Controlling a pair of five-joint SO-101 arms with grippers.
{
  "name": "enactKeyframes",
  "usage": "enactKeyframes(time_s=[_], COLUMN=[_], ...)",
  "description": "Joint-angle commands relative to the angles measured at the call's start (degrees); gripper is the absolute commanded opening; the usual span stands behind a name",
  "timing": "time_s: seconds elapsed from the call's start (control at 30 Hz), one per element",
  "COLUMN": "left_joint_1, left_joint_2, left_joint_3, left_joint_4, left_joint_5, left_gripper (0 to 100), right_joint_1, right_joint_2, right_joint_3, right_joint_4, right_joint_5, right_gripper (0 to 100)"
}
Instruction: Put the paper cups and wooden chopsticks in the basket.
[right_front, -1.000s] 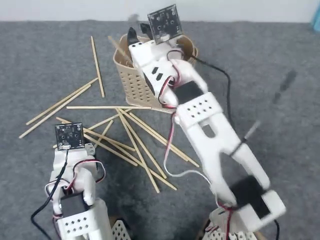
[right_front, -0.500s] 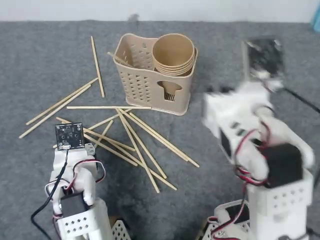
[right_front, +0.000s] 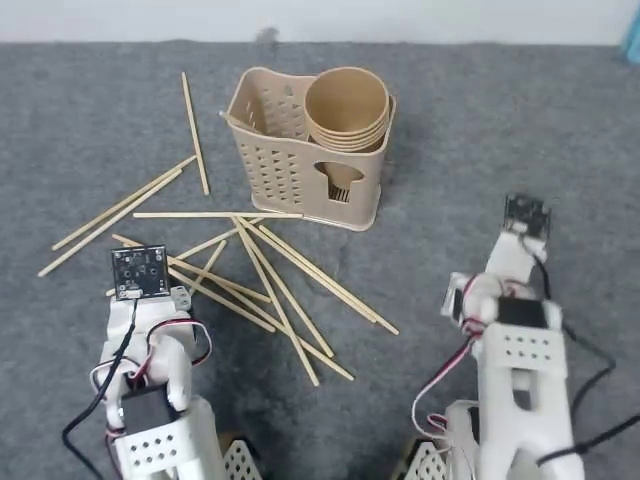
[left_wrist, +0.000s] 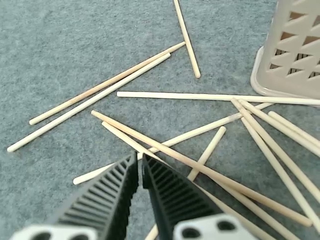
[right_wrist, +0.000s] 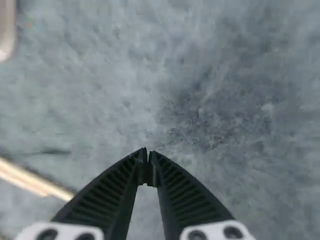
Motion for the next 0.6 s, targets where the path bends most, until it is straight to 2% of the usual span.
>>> enactKeyframes(time_s=[0.0,0.23,0.33,0.43,0.57], left_joint_1=[0.0,-3.1,-8.3,-10.9,-11.2], left_joint_2=[-0.5,0.2,3.7,11.1,28.0], left_joint_3=[-1.0,-3.2,-5.4,-8.8,-21.5], left_joint_4=[0.2,0.4,-3.1,-8.0,-8.2], left_joint_5=[-0.4,-1.1,-3.7,-3.6,-3.5], left_gripper=[2,2,2,2,2], right_joint_1=[1.2,2.0,-0.1,-1.5,-1.5], right_joint_2=[-3.9,-6.2,-6.1,-6.5,-6.5], right_joint_3=[4.3,6.8,9.0,11.3,12.0], right_joint_4=[-7.7,-8.2,-11.4,-15.1,-15.6], right_joint_5=[-0.7,-0.2,-0.2,-0.2,-0.2], right_gripper=[0.9,0.8,0.8,0.8,0.8])
